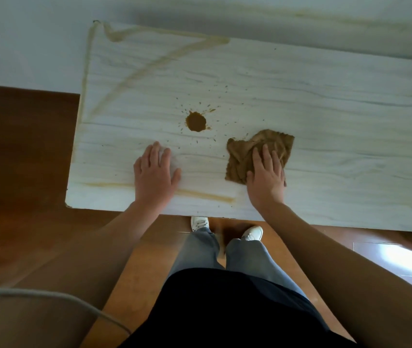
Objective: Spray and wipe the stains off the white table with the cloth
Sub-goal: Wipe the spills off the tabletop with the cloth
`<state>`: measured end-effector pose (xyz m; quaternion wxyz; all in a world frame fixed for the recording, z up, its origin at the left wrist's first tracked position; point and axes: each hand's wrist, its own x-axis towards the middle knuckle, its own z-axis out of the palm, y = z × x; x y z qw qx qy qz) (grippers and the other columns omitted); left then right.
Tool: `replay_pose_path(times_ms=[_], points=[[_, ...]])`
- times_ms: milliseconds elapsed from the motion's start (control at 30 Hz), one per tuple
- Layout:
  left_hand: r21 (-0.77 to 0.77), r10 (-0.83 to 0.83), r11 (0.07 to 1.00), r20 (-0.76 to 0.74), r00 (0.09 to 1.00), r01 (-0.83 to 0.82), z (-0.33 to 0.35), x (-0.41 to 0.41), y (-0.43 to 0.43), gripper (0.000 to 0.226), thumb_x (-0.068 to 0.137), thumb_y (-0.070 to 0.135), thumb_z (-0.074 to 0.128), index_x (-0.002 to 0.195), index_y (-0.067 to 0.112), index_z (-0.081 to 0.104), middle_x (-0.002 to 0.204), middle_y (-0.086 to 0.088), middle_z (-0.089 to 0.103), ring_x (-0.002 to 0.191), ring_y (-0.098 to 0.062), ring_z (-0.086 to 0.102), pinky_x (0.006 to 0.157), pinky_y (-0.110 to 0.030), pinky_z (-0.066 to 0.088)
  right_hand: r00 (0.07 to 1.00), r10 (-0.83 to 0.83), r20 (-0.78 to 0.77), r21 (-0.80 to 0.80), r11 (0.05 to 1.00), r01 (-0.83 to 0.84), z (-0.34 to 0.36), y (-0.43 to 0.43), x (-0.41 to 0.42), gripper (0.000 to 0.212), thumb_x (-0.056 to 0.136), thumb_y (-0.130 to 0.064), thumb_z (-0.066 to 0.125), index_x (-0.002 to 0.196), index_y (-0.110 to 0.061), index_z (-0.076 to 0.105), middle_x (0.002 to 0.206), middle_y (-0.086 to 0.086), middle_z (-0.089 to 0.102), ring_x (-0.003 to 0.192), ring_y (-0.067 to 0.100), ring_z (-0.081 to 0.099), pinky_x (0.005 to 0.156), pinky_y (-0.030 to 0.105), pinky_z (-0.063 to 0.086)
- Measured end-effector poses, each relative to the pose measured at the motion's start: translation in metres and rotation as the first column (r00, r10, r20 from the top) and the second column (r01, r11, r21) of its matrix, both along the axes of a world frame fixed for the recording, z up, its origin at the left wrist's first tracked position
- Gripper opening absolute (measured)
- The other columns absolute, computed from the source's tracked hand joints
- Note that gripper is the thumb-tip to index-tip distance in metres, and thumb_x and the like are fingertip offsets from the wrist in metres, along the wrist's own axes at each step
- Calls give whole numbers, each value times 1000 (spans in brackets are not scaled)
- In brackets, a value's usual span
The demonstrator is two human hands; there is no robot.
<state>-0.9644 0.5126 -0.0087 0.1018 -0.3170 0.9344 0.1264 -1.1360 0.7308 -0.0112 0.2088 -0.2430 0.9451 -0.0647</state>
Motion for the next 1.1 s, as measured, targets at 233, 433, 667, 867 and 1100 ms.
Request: replay_pose_path(times_ms=[233, 433, 667, 867, 1100], points=[[-2, 6, 1000, -2, 1000, -7, 2, -1, 3, 59, 101, 43, 47, 148, 8, 43, 161, -19, 32, 151, -37, 27, 118, -52, 29, 993, 118, 2, -31, 993, -118, 4, 43, 26, 60, 103, -30, 42, 159, -23, 21, 168, 0, 12, 155, 21, 4, 126, 44, 14], [-13, 74, 997, -3, 997, -74, 12, -17, 16, 58, 100, 43, 50, 143, 6, 43, 158, -23, 36, 148, -39, 32, 117, -55, 32, 998, 57, 22, 1, 998, -57, 9, 88, 0, 63, 102, -32, 44, 159, -24, 20, 168, -2, 11, 155, 19, 6, 124, 42, 19], [12, -53, 998, -114, 992, 54, 35, -83, 67, 53, 101, 42, 48, 144, 10, 48, 158, -18, 38, 146, -36, 36, 117, -52, 31, 999, -23, 30, 33, 999, 22, 12, 117, -98, 64, 103, -34, 42, 161, -27, 14, 169, -4, 5, 155, 19, 2, 124, 41, 17], [20, -134, 990, -101, 986, 136, 44, -163, 126, 52, 104, 44, 41, 146, 14, 45, 161, -15, 35, 148, -34, 32, 119, -51, 28, 999, -26, 21, 37, 999, 25, 12, 134, -195, 65, 104, -35, 42, 161, -25, 13, 169, 0, 4, 155, 24, 4, 123, 46, 20], [40, -154, 987, 20, 988, 153, 15, -265, 185, 61, 102, 49, 36, 153, 15, 37, 165, -15, 26, 152, -34, 25, 120, -48, 24, 999, -48, -9, 13, 999, 48, 7, 173, -324, 63, 104, -37, 40, 160, -25, 14, 169, 1, 6, 154, 26, 8, 122, 47, 21]])
